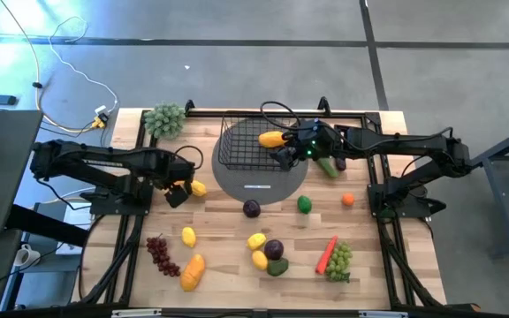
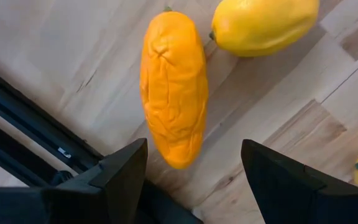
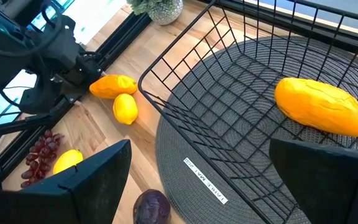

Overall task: Build produce basket
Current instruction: Put the yellow mango into the wire basket

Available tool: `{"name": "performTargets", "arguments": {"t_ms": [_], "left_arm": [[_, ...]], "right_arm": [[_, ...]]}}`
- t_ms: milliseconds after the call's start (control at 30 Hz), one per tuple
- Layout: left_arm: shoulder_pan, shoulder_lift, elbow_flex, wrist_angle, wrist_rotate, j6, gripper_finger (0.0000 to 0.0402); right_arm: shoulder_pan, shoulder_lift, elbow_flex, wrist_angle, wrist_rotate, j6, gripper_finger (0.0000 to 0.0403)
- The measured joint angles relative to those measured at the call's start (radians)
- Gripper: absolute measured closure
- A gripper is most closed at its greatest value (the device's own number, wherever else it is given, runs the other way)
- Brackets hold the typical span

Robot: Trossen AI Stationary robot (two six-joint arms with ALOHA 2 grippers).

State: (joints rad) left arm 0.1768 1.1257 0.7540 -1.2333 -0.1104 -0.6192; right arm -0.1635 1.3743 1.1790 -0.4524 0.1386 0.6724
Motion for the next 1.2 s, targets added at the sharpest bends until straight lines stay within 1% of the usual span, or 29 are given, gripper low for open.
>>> {"name": "performTargets", "arguments": {"t_ms": [267, 567, 733, 933, 1200], "left_arm": [[0.000, 0.082, 0.000, 0.006, 0.000, 0.020, 0.0149], [0.001, 0.189, 0.000, 0.062, -0.001, 0.029, 0.0149], [0.001, 0.256, 0.000, 0.061, -0.031, 0.024, 0.0149], [0.027, 0.332, 0.000, 0.098, -0.028, 0.020, 0.0149], [0.061, 0.394, 0.002, 0.112, -0.011, 0.003, 0.0149]], "right_arm": [[0.000, 0.000, 0.000, 0.000, -0.018, 0.000, 0.0038], [0.000, 0.000, 0.000, 0.000, -0.019, 0.000, 0.0038], [0.000, -0.001, 0.000, 0.000, -0.030, -0.001, 0.0038], [0.000, -0.001, 0.000, 0.000, -0.048, -0.026, 0.0038], [0.000, -0.001, 0.000, -0.015, -0.086, -0.026, 0.0038]]}}
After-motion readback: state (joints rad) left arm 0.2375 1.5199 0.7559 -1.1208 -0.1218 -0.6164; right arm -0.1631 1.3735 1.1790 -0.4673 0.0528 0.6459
